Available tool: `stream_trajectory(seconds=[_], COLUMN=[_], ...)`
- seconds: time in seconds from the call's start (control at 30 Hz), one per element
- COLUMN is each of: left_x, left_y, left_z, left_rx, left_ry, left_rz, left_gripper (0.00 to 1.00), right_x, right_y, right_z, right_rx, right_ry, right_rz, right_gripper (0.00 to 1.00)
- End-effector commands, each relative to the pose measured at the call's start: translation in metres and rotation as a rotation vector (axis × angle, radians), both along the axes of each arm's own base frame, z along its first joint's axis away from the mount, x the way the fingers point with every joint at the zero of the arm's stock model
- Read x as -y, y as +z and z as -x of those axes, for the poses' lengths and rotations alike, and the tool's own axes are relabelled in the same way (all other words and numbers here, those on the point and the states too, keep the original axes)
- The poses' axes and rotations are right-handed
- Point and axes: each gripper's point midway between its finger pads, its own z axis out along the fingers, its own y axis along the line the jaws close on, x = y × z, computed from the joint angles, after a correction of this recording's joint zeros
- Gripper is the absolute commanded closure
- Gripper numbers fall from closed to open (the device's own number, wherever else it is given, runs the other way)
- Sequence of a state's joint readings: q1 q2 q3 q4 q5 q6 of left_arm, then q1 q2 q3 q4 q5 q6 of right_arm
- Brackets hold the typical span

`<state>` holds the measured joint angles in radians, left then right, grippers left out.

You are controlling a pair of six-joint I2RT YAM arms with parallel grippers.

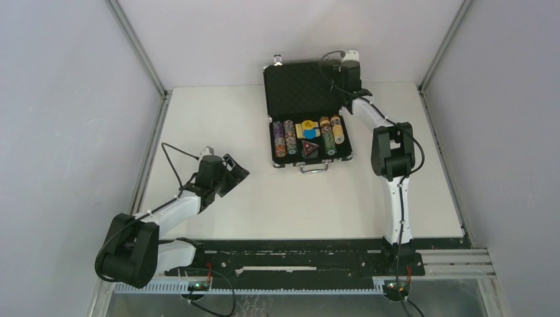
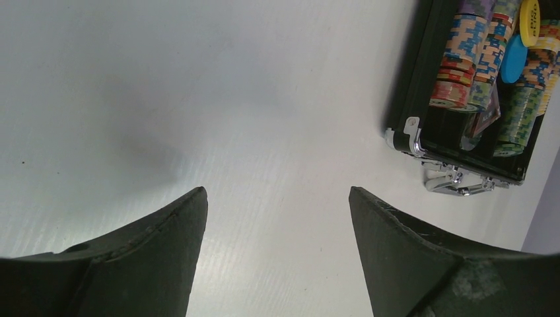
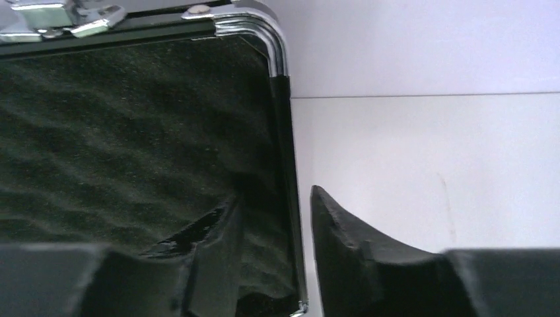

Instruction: Pack up texas hold em set

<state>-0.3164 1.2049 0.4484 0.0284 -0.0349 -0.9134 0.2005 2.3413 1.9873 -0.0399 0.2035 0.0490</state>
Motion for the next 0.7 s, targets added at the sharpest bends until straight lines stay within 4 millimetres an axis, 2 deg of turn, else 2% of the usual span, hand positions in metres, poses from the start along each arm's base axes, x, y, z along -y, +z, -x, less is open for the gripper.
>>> stream_trajectory(seconds=[0.0, 0.03, 0.07, 0.13, 0.2, 0.4, 0.43, 0.6, 0.67], left_x=[0.001, 0.000, 0.002, 0.003, 0.005, 0.008, 0.010, 0.014, 0.016], left_y=[0.011, 0.009, 0.009, 0.007, 0.006, 0.009, 0.011, 0.016, 0.018], left_z=[-0.013, -0.014, -0.015, -0.015, -0.015, -0.016, -0.015, -0.013, -0.012], left_rx=[0.056, 0.051, 0.051, 0.044, 0.040, 0.053, 0.057, 0.072, 0.076], left_ry=[-0.007, -0.006, -0.009, -0.013, -0.019, -0.032, -0.038, -0.052, -0.059], left_rz=[-0.023, -0.024, -0.022, -0.021, -0.014, 0.000, 0.005, 0.018, 0.025], left_gripper=[0.17, 0.17, 0.17, 0.17, 0.17, 0.18, 0.18, 0.19, 0.19], right_x=[0.002, 0.002, 0.000, -0.002, -0.003, -0.008, -0.009, -0.014, -0.016], right_y=[0.052, 0.052, 0.055, 0.057, 0.054, 0.077, 0.086, 0.078, 0.070], right_z=[-0.019, -0.018, -0.015, -0.007, 0.009, 0.061, 0.071, 0.107, 0.120], right_rx=[0.151, 0.154, 0.161, 0.177, 0.190, 0.279, 0.297, 0.275, 0.256], right_ry=[0.046, 0.051, 0.057, 0.063, 0.065, 0.050, 0.051, 0.058, 0.065], right_rz=[-0.036, -0.033, -0.032, -0.027, -0.008, -0.007, -0.012, -0.009, -0.012], right_gripper=[0.69, 0.82, 0.91, 1.00, 1.00, 1.00, 1.00, 0.97, 0.95])
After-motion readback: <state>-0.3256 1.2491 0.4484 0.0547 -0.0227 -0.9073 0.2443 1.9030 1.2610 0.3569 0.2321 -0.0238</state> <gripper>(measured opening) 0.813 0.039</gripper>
